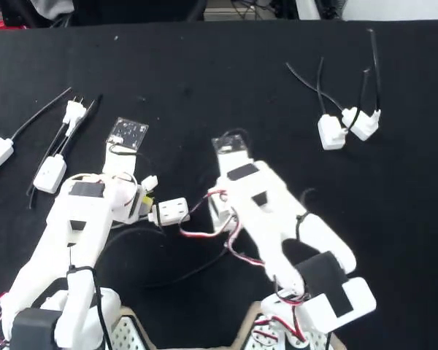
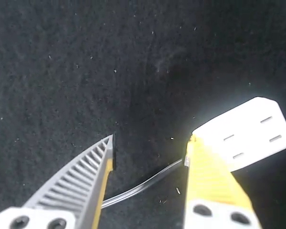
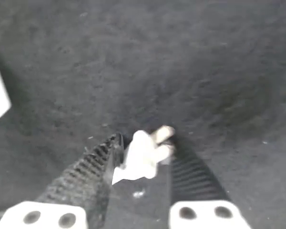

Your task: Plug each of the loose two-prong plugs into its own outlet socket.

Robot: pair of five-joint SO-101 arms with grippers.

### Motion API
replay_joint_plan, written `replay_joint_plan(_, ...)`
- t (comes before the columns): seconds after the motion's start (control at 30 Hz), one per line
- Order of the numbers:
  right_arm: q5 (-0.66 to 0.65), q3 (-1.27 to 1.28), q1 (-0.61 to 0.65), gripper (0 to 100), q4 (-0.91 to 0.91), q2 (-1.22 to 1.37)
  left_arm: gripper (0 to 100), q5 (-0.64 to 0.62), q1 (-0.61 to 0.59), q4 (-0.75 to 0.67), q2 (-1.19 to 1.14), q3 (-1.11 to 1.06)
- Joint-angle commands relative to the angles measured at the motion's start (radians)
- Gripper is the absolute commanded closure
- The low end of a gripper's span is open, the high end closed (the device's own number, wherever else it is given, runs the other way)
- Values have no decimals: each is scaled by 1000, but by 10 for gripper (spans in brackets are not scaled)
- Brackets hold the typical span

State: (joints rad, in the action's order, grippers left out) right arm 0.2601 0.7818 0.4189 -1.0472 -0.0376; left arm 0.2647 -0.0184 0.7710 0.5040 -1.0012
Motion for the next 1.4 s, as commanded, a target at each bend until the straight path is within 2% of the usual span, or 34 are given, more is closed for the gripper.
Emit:
replay_joint_plan(0.0,3,-4,9,986,-20,-64,758,-11,15,-9,9,53)
replay_joint_plan(0.2,2,-35,-12,988,-106,-225,758,-11,15,-9,9,53)
replay_joint_plan(0.27,-40,-70,-35,988,-109,-286,758,-11,15,-9,9,53)
replay_joint_plan(0.6,-600,-372,-264,988,-117,-400,758,-11,7,-9,9,51)
replay_joint_plan(0.8,-1054,-518,-279,988,-117,-383,758,-11,5,-9,9,51)
replay_joint_plan(0.93,-1266,-568,-265,988,-117,-400,758,-11,5,-9,9,51)
replay_joint_plan(1.0,-1329,-564,-253,988,-123,-406,758,-11,5,-9,9,51)
replay_joint_plan(1.1,-1415,-547,-252,988,-229,-401,758,-11,10,-9,9,51)
replay_joint_plan(1.2,-1455,-429,-232,988,-315,-401,758,-11,12,-9,5,50)
replay_joint_plan(1.27,-1455,-285,-221,988,-292,-401,758,-11,13,-9,3,50)
replay_joint_plan(1.37,-1452,-36,-204,988,-117,-401,758,-11,13,-9,6,50)
